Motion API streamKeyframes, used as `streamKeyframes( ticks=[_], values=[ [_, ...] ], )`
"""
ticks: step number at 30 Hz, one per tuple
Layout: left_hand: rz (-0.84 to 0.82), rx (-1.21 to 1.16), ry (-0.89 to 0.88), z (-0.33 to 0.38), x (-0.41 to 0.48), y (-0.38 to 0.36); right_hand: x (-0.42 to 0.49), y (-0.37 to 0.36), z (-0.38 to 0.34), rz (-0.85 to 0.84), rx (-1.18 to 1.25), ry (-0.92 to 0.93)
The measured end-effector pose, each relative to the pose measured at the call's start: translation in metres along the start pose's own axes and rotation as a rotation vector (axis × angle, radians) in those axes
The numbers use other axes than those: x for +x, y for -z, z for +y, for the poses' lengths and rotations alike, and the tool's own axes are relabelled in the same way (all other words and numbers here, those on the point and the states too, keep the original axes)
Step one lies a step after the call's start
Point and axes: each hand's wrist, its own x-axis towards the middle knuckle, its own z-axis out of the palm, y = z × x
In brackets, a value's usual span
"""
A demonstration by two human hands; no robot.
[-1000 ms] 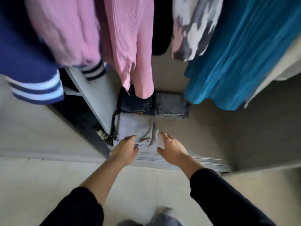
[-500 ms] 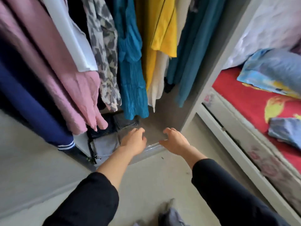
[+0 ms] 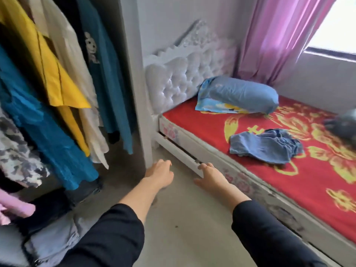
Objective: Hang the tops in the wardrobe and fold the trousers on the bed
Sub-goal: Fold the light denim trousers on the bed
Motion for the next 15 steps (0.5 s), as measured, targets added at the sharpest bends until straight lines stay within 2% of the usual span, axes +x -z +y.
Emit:
streamKeyframes(
  ticks=[9,15],
  values=[
    [-0.105,0.049,-0.198,0.225,0.069,-0.064,-0.006,0.086,0.202,0.018,0.057,-0.176],
    [-0.146,0.069,-0.324,0.323,0.127,-0.086,0.016,0.117,0.299,0.045,0.093,-0.32]
  ],
)
